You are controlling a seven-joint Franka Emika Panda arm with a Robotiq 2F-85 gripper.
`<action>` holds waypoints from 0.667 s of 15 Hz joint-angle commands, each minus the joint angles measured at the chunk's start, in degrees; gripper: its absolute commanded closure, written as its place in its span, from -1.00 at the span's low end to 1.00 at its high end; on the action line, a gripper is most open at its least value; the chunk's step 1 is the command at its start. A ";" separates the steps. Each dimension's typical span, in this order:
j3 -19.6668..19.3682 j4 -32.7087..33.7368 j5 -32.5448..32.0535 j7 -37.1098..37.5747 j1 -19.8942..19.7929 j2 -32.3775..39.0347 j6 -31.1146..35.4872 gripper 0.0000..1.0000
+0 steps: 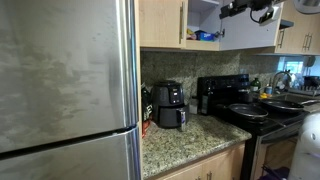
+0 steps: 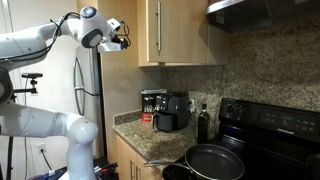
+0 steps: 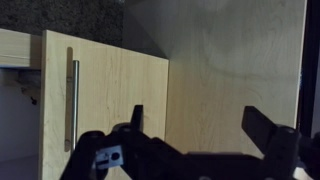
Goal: Open the top left cupboard door
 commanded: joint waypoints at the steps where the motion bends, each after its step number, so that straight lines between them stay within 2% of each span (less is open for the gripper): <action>1: 1.56 -1.19 1.28 0.75 4.70 2.63 9.80 -1.00; 3: 2.05 -0.08 0.89 2.88 6.88 5.76 14.48 -1.00; 4: 0.89 -1.36 -2.25 3.68 7.08 2.56 11.60 -1.00; 6: 0.67 -1.30 -3.73 4.78 8.61 3.50 12.56 -1.00; 7: 0.58 -1.30 -3.91 4.94 8.70 3.34 12.56 -1.00; 8: 1.00 -1.67 -4.99 5.98 7.15 4.06 11.63 -1.00; 10: 0.63 1.35 -7.94 9.05 5.68 10.85 15.17 -1.00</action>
